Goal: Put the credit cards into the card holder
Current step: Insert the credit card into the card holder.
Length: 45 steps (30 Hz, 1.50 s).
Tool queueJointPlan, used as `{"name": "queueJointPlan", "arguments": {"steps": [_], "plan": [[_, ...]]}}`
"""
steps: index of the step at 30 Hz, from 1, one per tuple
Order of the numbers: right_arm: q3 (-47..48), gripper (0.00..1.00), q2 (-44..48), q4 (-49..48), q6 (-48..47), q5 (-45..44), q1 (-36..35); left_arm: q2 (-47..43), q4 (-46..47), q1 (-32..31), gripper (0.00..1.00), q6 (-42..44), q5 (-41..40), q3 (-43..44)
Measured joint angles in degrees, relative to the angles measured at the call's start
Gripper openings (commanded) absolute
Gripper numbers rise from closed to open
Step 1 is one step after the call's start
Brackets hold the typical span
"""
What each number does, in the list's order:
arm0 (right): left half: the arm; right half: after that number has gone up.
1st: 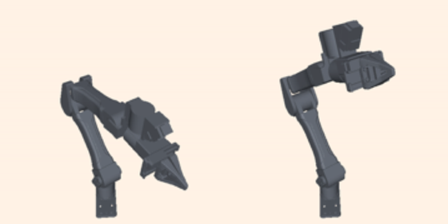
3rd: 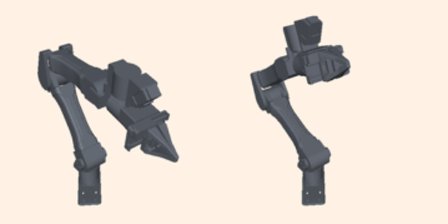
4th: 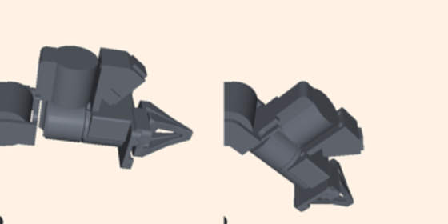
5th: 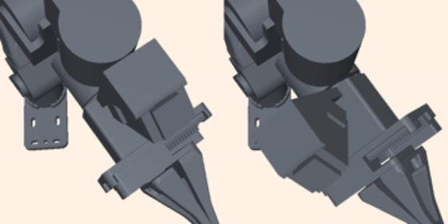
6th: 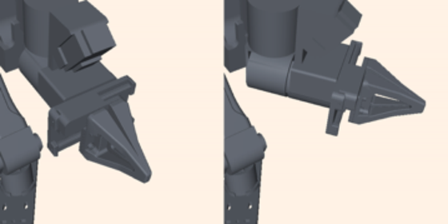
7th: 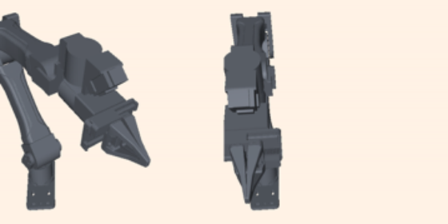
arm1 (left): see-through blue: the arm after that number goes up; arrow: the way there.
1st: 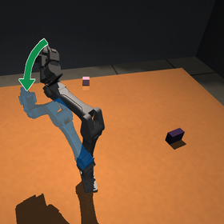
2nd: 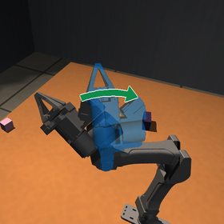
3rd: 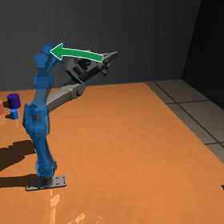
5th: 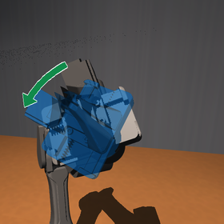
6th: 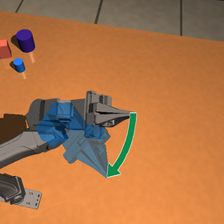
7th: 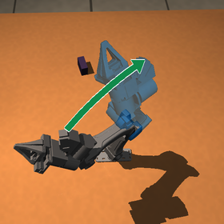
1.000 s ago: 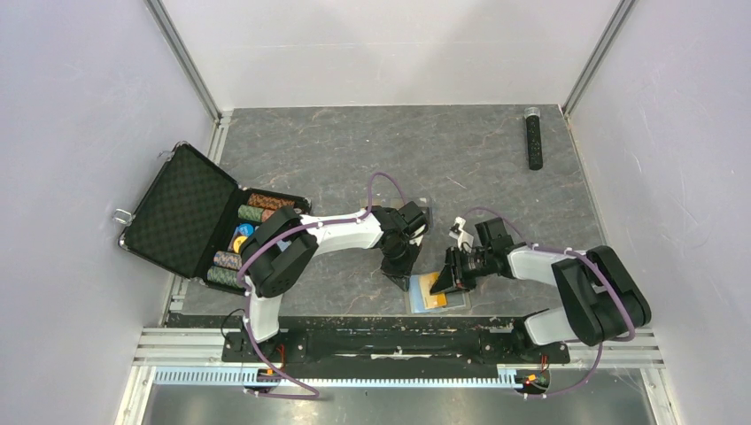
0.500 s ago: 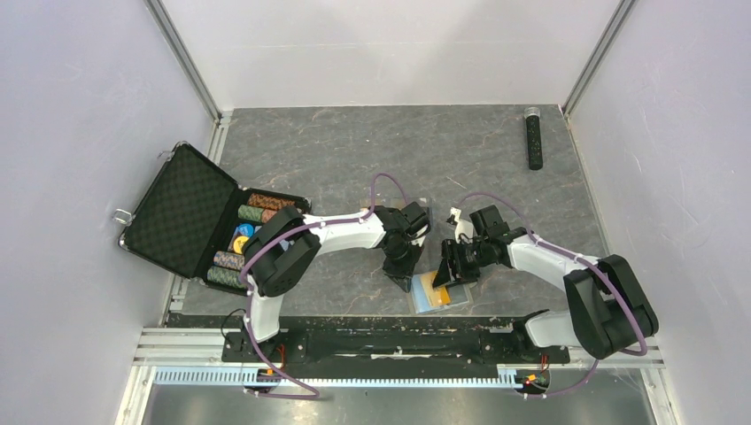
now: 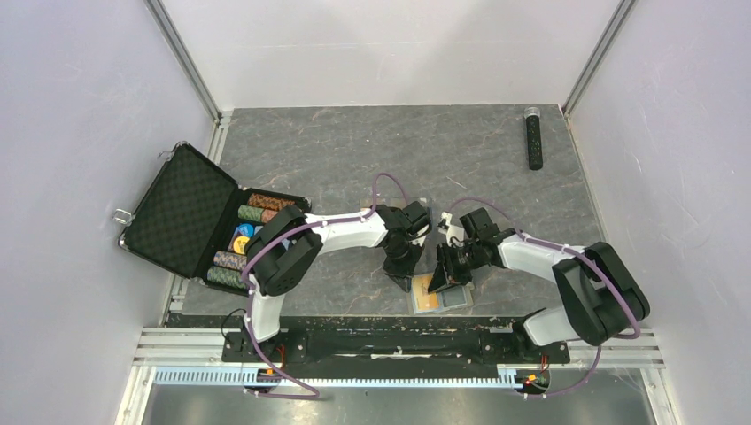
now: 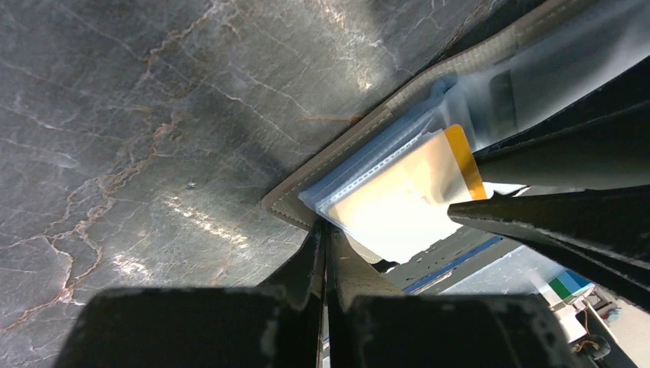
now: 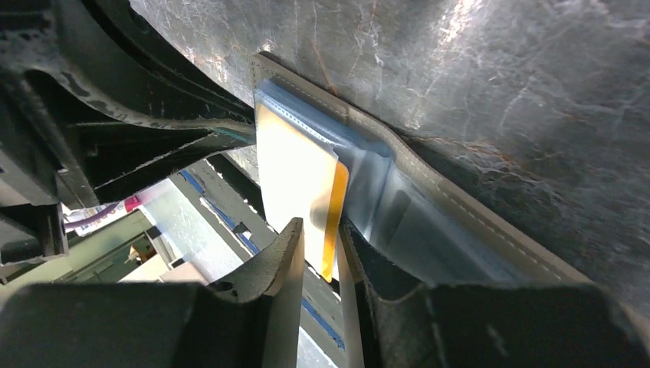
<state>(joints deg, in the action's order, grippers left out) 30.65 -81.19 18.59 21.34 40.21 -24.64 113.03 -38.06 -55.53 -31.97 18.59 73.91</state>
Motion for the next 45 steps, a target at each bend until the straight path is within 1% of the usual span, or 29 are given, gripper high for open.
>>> {"name": "queueJointPlan", "arguments": {"steps": [2, 9, 15, 18, 20, 25, 30, 35, 37, 41, 45], "plan": [[0.0, 0.23, -0.4, -1.4, 1.4, 0.3, -1.2, 0.3, -0.6, 0.0, 0.02, 0.0, 0.0, 0.5], [-1.0, 0.25, -1.4, -4.8, 6.1, 1.5, -1.4, 0.6, -2.1, 0.5, 0.02, 0.0, 0.0, 1.0], [-1.2, 0.26, -4.3, -9.6, 9.5, 3.7, -1.5, 0.6, -3.2, 2.9, 0.04, 0.8, 0.4, 1.1], [-0.7, 0.27, -6.5, -13.3, 11.8, 4.7, -1.7, 0.6, -3.8, 5.1, 0.08, 1.2, 0.2, 1.4], [0.3, 0.29, -8.1, -16.0, 13.5, 4.9, -2.1, 0.6, -4.1, 6.5, 0.15, 1.4, -0.4, 1.7], [3.5, 0.4, -10.2, -19.4, 15.6, 4.3, -2.9, 0.1, -4.5, 9.6, 0.31, 2.9, -4.0, 2.9], [6.5, 0.52, -10.1, -18.3, 14.0, 2.9, -3.1, -2.6, -3.7, 11.0, 0.39, 3.0, -7.6, 1.8], [8.7, 0.58, -8.9, -12.6, 9.6, 1.4, -3.3, -8.5, -0.9, 11.8, 0.43, 2.6, -6.5, -3.9], [9.4, 0.59, -7.9, -10.1, 7.8, 0.9, -3.3, -10.1, 1.0, 12.3, 0.43, 2.3, -5.1, -6.5], [10.3, 0.6, -6.8, -6.3, 4.8, -0.2, -3.3, -10.4, 4.2, 13.4, 0.43, 0.3, -3.2, -9.4], [10.4, 0.62, -5.9, -3.4, 3.0, -1.4, -3.3, -9.0, 5.7, 14.8, 0.4, -0.1, -2.4, -8.5]]}}
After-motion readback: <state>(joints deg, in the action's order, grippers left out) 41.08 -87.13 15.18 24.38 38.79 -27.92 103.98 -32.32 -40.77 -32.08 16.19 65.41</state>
